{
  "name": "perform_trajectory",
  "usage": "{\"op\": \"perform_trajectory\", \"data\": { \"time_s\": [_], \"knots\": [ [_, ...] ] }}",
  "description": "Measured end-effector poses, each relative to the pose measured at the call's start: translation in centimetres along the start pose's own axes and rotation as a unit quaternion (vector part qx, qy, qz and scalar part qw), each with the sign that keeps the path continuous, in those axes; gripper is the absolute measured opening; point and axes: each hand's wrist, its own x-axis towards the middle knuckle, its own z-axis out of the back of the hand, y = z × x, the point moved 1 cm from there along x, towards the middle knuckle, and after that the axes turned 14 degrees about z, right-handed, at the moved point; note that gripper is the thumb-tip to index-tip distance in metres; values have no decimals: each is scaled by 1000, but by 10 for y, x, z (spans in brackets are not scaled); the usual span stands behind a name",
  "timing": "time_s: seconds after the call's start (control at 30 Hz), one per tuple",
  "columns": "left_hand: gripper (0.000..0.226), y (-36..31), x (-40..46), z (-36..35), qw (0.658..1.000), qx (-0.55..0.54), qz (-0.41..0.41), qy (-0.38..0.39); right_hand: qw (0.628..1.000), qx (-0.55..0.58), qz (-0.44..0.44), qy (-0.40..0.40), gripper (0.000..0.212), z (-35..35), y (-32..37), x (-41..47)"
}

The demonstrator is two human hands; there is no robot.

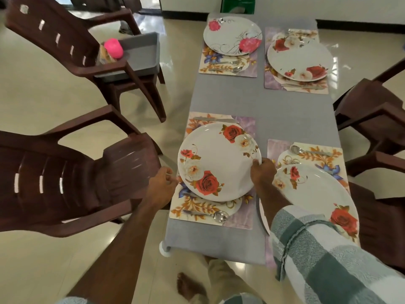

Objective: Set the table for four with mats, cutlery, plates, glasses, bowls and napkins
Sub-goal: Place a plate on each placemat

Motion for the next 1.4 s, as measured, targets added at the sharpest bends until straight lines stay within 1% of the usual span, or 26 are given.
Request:
{"op": "perform_trajectory", "data": {
  "time_s": [0.1,0.23,0.3,0.37,0.4,0.47,0.53,0.63,0.77,0.8,0.83,0.87,0.9,0.97,1.0,1.07,1.1,1.23,1.33,1.37,1.4],
  "knots": [
    [14,-2,-1,-1,1000,3,2,7,1000,-8,1,3,31,1,4,-2],
    [20,-2,-2,-2,1000,2,4,20,1000,-9,2,17,34,0,6,-6],
    [25,-1,-2,0,1000,1,-6,20,998,-51,33,16,39,-2,10,-11],
    [29,2,-2,5,999,22,-19,14,988,-112,109,12,48,-5,19,-21],
    [33,6,-2,9,999,35,-26,10,977,-144,159,16,51,-8,26,-26],
    [49,16,-4,22,998,51,-38,-16,943,-195,268,40,54,-19,44,-42],
    [64,30,-10,39,995,65,-48,-57,902,-218,365,69,55,-35,67,-61],
    [75,65,-22,72,989,88,-62,-99,836,-237,483,108,53,-70,105,-102],
    [86,131,-40,121,981,109,-53,-150,753,-240,596,142,54,-121,159,-169],
    [84,151,-44,135,979,115,-42,-161,739,-240,611,153,54,-136,172,-185],
    [80,168,-46,146,979,120,-31,-164,734,-240,613,167,54,-147,183,-198],
    [77,189,-50,158,979,121,-21,-164,738,-239,604,180,53,-159,192,-214],
    [76,205,-52,167,979,122,-16,-163,750,-240,586,191,50,-169,193,-225],
    [75,228,-53,179,978,137,-30,-154,783,-234,544,191,39,-182,185,-241],
    [74,233,-53,182,978,141,-41,-146,791,-237,532,189,35,-186,177,-246],
    [74,237,-48,177,976,156,-73,-133,795,-256,518,184,33,-183,159,-255],
    [73,233,-45,172,974,169,-89,-121,800,-264,511,174,33,-179,150,-258],
    [72,201,-36,133,965,209,-149,-54,840,-277,444,146,35,-147,122,-250],
    [72,158,-29,105,954,222,-200,-14,857,-307,397,117,40,-117,88,-216],
    [72,144,-27,97,949,233,-212,-7,864,-326,363,123,43,-112,74,-201],
    [72,131,-22,90,944,244,-224,-4,866,-343,336,143,54,-111,60,-186]
  ]
}}
